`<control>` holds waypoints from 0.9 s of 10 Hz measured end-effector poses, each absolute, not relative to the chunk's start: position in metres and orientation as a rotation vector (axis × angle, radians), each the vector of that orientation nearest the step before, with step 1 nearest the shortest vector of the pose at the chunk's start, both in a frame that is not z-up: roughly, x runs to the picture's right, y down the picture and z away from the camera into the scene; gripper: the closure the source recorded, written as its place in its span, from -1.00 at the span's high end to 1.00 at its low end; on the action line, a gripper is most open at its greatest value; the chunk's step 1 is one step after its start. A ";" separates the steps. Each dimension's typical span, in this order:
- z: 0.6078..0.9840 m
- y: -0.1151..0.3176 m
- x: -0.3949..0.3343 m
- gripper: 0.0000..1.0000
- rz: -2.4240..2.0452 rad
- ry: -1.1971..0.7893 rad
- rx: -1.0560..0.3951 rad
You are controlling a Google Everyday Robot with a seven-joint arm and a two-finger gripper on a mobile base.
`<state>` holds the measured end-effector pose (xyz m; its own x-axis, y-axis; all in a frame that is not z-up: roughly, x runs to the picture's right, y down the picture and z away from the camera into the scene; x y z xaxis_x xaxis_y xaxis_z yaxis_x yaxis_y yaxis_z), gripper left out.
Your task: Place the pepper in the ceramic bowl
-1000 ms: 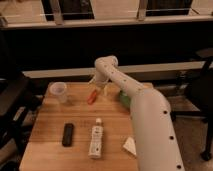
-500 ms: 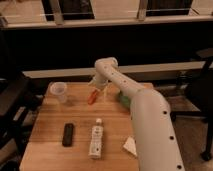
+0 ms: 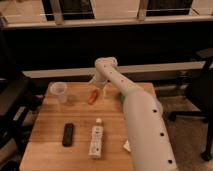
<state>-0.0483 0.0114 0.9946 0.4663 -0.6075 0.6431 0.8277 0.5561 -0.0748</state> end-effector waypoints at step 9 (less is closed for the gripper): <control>0.988 0.037 -0.069 0.60 -0.975 -0.593 -0.467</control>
